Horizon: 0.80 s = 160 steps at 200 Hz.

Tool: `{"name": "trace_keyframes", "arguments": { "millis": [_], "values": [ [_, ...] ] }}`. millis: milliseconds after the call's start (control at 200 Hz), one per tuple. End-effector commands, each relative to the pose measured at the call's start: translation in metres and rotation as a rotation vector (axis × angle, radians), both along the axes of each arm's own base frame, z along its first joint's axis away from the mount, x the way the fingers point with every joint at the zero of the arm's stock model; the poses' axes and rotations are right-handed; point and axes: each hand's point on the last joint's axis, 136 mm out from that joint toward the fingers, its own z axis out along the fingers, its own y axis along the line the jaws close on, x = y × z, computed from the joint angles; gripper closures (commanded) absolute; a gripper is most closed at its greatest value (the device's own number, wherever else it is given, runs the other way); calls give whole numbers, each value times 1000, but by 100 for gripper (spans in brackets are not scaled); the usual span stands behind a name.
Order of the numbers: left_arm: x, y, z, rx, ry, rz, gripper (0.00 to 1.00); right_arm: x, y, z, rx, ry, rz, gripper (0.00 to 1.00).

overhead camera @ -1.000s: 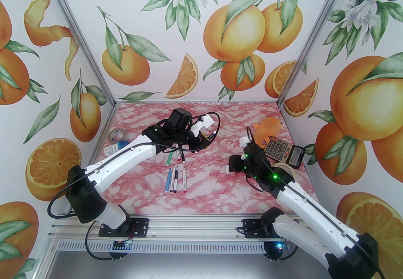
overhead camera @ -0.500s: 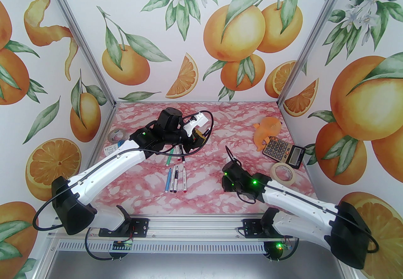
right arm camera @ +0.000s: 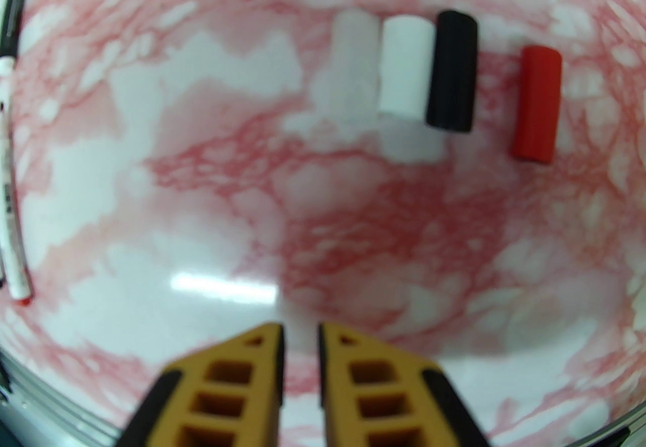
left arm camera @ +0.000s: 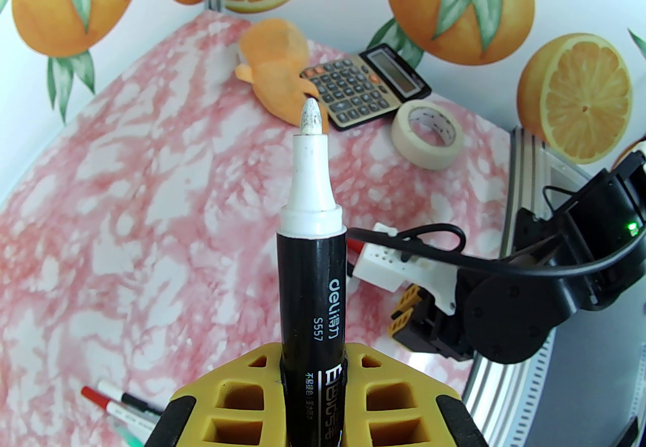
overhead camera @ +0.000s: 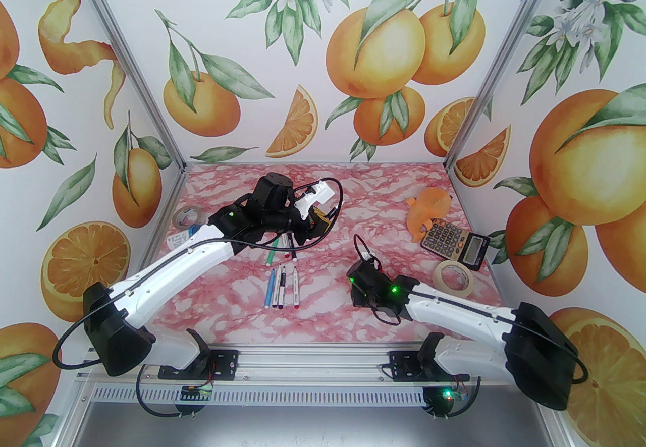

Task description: Open the pen caps

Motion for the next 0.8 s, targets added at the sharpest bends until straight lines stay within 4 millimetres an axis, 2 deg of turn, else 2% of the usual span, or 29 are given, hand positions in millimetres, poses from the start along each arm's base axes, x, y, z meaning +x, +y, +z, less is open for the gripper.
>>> {"name": "trace_keyframes", "arguments": {
  "millis": [0,220,540,796],
  "values": [
    [-2,-2,0,2,-21,-15,98,8,5,1,2,-26,-22,84],
    [-2,-3,-3,11,-18,-17,98,7,6,-8,-15,3,-21,81],
    [-4,-6,-6,20,-13,-28,98,9,-7,-11,-91,-3,-50,81],
    [-6,-8,-10,30,-10,-31,98,14,-5,-14,-110,1,-50,80]
  ]
}}
